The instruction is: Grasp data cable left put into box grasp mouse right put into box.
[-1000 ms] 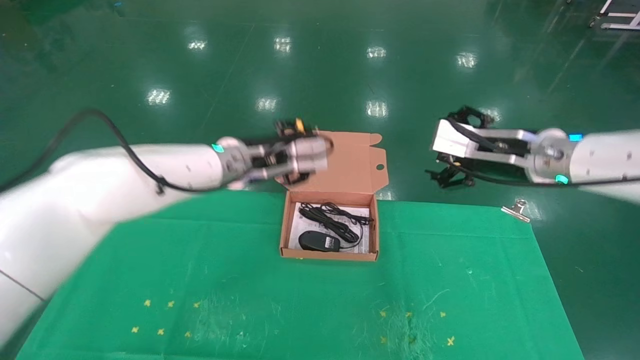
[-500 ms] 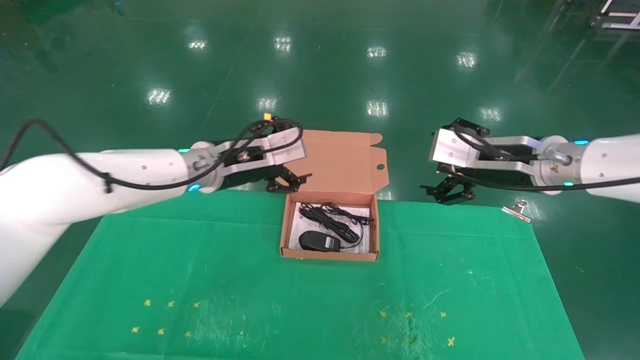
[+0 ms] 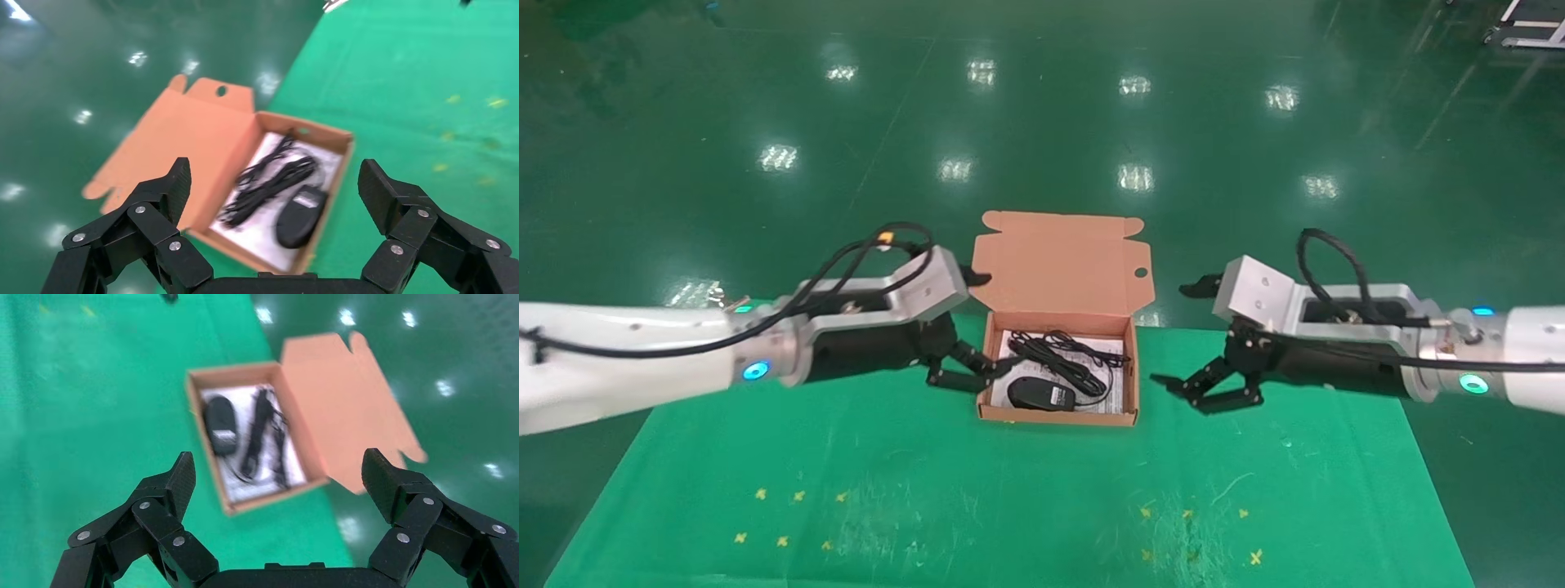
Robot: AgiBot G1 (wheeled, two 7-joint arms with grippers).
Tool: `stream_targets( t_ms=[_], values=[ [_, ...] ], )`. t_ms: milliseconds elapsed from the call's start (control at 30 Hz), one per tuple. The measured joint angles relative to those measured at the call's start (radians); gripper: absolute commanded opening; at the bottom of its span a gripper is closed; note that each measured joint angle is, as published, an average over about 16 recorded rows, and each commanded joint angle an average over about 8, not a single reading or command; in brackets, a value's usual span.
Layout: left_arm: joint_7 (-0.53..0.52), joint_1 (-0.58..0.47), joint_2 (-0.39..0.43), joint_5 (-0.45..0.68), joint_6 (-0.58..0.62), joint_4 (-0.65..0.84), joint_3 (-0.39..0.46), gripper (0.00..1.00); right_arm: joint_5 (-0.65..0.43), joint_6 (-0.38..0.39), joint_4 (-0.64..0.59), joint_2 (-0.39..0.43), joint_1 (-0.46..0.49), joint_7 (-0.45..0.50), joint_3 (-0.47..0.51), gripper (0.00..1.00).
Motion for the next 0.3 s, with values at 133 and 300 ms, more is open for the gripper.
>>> stream_targets(
  t_ms=[133,300],
  values=[
    [-0.004,0.028,-0.033,-0.056,0.049,-0.022,-0.037,1.00,0.057,-0.034,0.014,0.014,-0.030,0.001,0.030,1.00],
    [-0.008,0.051,-0.060,-0.102,0.091,-0.040,-0.067,1.00,0.105,-0.062,0.025,0.026,-0.054,0.001,0.055,1.00]
  ],
)
